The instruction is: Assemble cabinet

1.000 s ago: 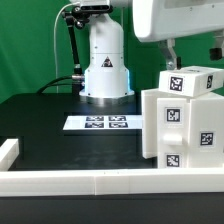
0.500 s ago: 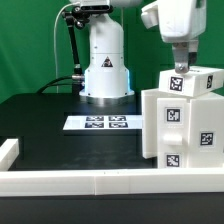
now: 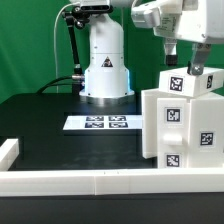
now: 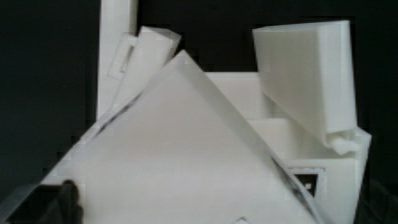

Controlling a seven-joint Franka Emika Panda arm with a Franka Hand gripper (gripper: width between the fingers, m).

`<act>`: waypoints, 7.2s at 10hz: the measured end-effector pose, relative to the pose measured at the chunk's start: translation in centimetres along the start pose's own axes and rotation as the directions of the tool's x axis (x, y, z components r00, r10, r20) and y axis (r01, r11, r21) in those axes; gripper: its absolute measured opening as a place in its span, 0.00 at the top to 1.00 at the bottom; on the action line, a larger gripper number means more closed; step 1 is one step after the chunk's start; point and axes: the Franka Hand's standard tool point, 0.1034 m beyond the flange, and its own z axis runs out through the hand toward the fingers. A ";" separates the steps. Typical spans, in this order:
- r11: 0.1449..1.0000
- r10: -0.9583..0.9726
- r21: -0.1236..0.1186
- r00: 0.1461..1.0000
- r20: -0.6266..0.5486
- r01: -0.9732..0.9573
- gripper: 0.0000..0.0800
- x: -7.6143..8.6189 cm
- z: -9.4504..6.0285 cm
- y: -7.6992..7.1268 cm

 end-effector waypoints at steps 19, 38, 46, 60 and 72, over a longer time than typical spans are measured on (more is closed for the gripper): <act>0.989 -0.138 0.049 0.990 0.028 0.136 0.30 -0.6 1.5 0.4; 0.003 0.994 0.003 0.003 0.114 -1.000 0.30 0.7 1.4 -1.3; -0.553 0.827 -0.033 -0.553 0.100 -0.833 0.30 2.0 1.4 -1.1; -0.801 0.595 -0.012 -0.797 0.102 -0.599 0.00 3.1 -0.7 -1.2; 0.861 0.500 0.071 0.863 0.070 -0.504 0.00 2.7 -1.4 -0.8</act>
Offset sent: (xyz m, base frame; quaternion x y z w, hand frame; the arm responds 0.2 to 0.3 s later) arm 0.0081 0.0152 0.0040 -0.0004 0.0201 -0.1171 0.9929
